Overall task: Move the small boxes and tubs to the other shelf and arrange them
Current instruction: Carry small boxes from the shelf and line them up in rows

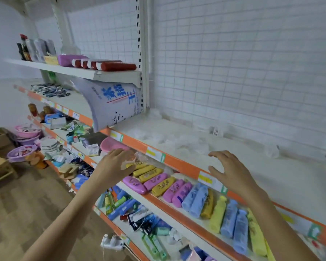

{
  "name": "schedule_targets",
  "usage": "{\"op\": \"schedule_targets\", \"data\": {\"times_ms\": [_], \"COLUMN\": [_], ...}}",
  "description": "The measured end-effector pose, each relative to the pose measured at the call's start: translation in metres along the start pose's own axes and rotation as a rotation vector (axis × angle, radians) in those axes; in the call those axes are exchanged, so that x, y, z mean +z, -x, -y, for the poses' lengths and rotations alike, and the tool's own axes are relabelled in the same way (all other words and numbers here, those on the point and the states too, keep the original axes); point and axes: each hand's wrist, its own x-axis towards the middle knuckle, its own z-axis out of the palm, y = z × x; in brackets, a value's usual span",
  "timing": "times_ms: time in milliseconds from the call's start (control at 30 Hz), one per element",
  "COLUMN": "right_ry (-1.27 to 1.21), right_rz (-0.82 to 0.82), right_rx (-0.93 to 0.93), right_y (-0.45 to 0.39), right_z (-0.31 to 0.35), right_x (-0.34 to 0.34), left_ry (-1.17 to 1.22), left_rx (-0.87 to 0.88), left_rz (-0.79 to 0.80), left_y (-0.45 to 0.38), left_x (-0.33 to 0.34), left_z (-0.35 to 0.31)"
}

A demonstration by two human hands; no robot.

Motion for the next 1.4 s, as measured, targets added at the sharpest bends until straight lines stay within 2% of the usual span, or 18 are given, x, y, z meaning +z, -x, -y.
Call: {"op": "schedule_targets", "data": {"times_ms": [133, 300, 433, 633, 900, 967, 1100, 1267, 1333, 1400], "right_ry": [-0.034, -0.052, -0.15, -0.353, -0.475, -0.506, -0.511, -0.555, -0.619, -0.656], "right_rz": [0.048, 0.213, 0.297, 0.268, 0.13, 0.07, 0.004, 0.018, 0.076, 0.157], "right_rx": [0.009, 0.012, 0.132, 0.256, 0.443, 0.501, 0.565, 0.668, 0.691, 0.674], "right_y": [-0.073, -0.14, -0.172, -0.2, -0.233, -0.24, -0.243, -0.238, -0.235, -0.231], "right_z": [-0.016, -0.031, -0.043, -0.053, -0.053, -0.048, -0.045, -0.053, -0.053, -0.051], "right_x": [0.012, 0.045, 0.067, 0.077, 0.076, 0.078, 0.087, 0.089, 0.084, 0.079], "left_ry": [-0.015, -0.111, -0.174, -0.036, 0.177, 0.284, 0.32, 0.512, 0.636, 0.644], "left_rx": [0.013, 0.06, 0.116, 0.25, 0.408, 0.378, 0.262, 0.129, 0.105, 0.136], "left_rz": [0.082, 0.228, 0.382, 0.518, 0.478, 0.495, 0.59, 0.668, 0.741, 0.825], "left_y": [-0.087, -0.167, -0.209, -0.254, -0.298, -0.308, -0.328, -0.336, -0.337, -0.338], "left_x": [0.022, 0.064, 0.097, 0.127, 0.138, 0.138, 0.143, 0.148, 0.148, 0.149], "left_z": [0.012, 0.026, 0.046, 0.076, 0.099, 0.099, 0.101, 0.105, 0.114, 0.122]}}
